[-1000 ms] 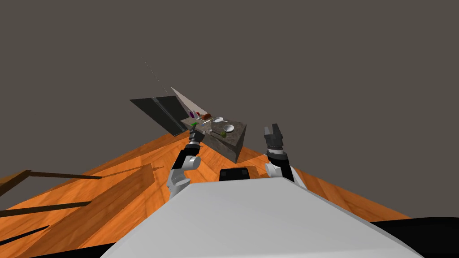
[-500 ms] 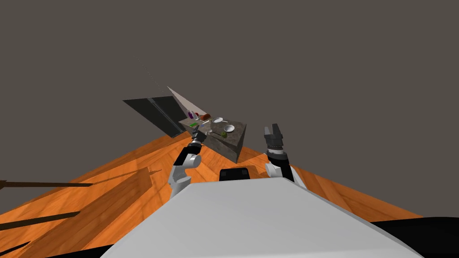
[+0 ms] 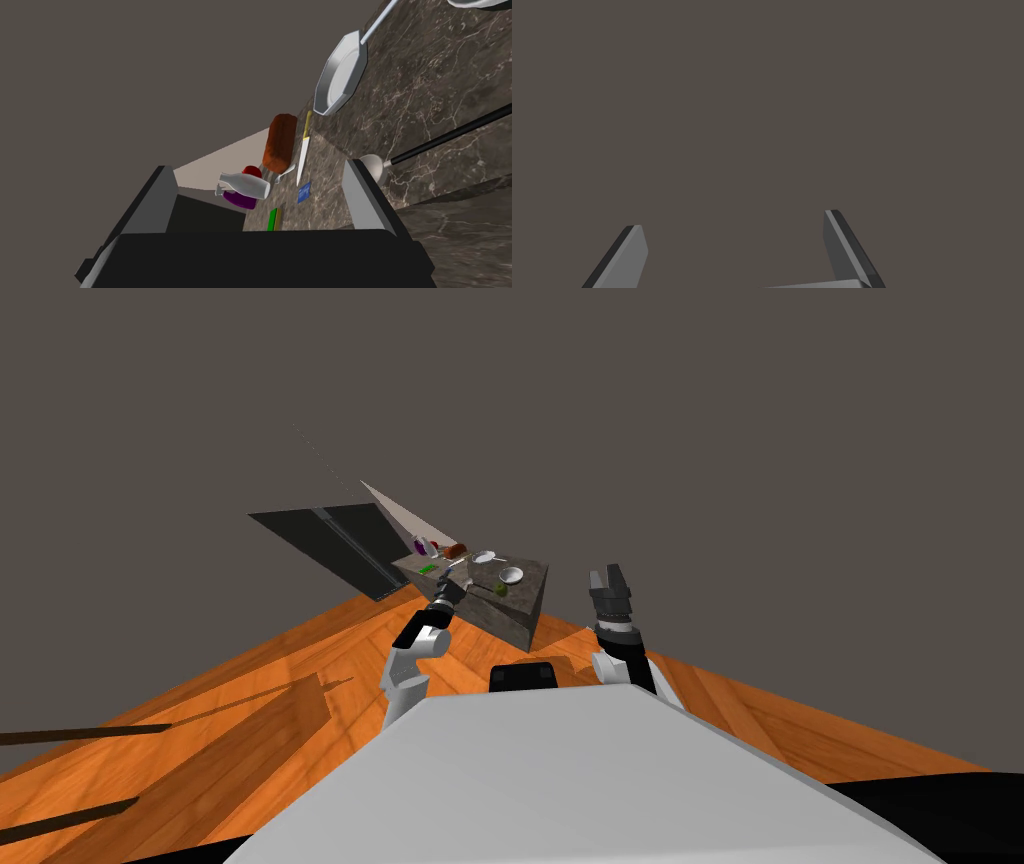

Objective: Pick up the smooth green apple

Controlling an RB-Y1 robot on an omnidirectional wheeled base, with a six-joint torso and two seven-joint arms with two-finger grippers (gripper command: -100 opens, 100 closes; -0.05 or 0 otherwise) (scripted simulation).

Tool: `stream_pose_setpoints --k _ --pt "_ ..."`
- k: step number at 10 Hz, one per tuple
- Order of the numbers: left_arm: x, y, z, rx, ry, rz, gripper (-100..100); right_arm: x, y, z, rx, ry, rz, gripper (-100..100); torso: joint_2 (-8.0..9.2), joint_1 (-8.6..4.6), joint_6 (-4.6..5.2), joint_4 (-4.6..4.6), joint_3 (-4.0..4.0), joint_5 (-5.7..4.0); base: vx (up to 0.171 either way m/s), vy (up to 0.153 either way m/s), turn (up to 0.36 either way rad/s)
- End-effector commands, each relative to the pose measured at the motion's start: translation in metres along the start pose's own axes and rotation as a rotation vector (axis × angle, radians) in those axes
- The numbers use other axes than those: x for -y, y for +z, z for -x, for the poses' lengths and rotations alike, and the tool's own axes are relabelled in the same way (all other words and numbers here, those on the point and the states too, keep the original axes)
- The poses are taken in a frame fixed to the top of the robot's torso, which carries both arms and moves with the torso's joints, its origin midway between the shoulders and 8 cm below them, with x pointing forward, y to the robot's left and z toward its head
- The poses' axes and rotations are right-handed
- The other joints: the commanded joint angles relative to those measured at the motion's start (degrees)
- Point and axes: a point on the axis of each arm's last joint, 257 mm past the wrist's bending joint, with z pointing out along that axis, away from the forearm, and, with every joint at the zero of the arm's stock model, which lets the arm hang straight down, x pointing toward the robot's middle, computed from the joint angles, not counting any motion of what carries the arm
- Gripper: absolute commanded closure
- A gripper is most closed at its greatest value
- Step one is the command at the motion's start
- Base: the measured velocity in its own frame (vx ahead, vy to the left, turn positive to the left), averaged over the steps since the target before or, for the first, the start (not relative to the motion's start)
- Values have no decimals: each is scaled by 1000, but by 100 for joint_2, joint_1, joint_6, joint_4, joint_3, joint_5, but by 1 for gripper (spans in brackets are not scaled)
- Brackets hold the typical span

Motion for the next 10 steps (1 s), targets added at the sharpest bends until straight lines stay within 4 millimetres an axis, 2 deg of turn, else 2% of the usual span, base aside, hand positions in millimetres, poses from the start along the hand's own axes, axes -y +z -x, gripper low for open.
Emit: stream_pose_setpoints --k 1,2,4,5,10 --pt "-10 0 3 13 -6 40 -100 0 0 0 0 0 0 0 0 0 0 0 0 0 3 43 24" --pt "-15 6 -3 5 -45 64 -100 0 0 0 0 0 0 0 -1 -8 -1 0 -1 -1 18 70 -116" --pt "-27 5 1 23 -45 110 -100 0 0 0 0 0 0 0 -9 3 0 -2 -5 1 18 63 -59" --pt "-32 11 -5 17 -83 138 -100 0 0 0 0 0 0 0 -7 -8 -1 -2 -4 -1 26 52 -166" --pt "-60 11 -3 49 -116 252 -100 0 0 0 0 0 0 0 -7 0 -1 -2 -4 0 9 58 -57"
